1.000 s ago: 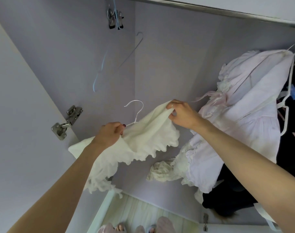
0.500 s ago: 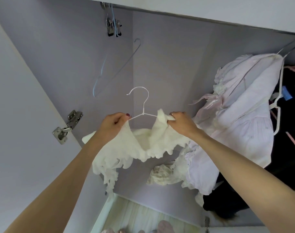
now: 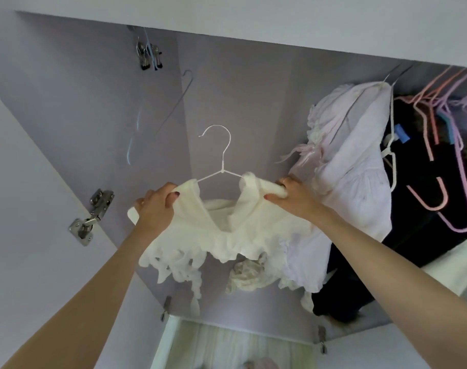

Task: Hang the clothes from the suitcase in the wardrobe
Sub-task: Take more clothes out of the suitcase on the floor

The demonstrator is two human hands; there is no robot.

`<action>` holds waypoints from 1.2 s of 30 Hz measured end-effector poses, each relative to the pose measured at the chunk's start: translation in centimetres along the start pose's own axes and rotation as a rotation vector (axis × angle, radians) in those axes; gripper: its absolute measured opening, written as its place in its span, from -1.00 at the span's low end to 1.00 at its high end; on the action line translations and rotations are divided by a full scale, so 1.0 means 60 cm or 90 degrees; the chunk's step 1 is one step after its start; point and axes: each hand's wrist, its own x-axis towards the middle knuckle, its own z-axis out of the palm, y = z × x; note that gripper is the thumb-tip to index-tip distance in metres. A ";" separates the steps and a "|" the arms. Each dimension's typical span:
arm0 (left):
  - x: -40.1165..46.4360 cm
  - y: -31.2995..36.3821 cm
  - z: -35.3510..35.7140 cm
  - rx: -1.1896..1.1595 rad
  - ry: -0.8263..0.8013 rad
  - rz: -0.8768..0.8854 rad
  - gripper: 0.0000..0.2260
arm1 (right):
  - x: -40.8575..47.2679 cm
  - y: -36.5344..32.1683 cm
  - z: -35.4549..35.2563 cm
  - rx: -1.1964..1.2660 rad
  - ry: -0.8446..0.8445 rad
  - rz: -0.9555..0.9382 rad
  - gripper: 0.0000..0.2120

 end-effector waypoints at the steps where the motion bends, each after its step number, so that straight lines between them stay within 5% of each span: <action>1: 0.000 0.000 -0.001 -0.004 -0.003 0.007 -0.80 | -0.008 0.001 -0.002 -0.057 -0.007 0.021 -0.52; 5: -0.005 0.009 0.008 -0.012 -0.034 0.053 -0.80 | -0.053 -0.002 0.007 -0.146 -0.029 0.060 -0.59; 12: -0.030 0.040 0.006 -0.170 -0.033 0.125 -0.65 | -0.112 0.005 0.003 -0.073 0.010 0.201 -0.53; 17: -0.071 0.111 -0.025 -0.172 0.097 0.222 -0.60 | -0.140 0.037 -0.025 0.233 0.041 0.285 -0.80; 22: -0.090 0.214 -0.083 -0.085 0.296 0.400 -0.61 | -0.174 0.014 -0.082 0.504 0.046 0.236 -0.70; 27: -0.086 0.294 -0.141 0.005 0.449 0.484 -0.45 | -0.181 -0.011 -0.134 0.463 0.185 0.153 -0.52; 36: -0.012 0.346 -0.190 0.135 0.447 0.513 -0.34 | -0.120 -0.025 -0.199 0.408 0.307 0.155 -0.54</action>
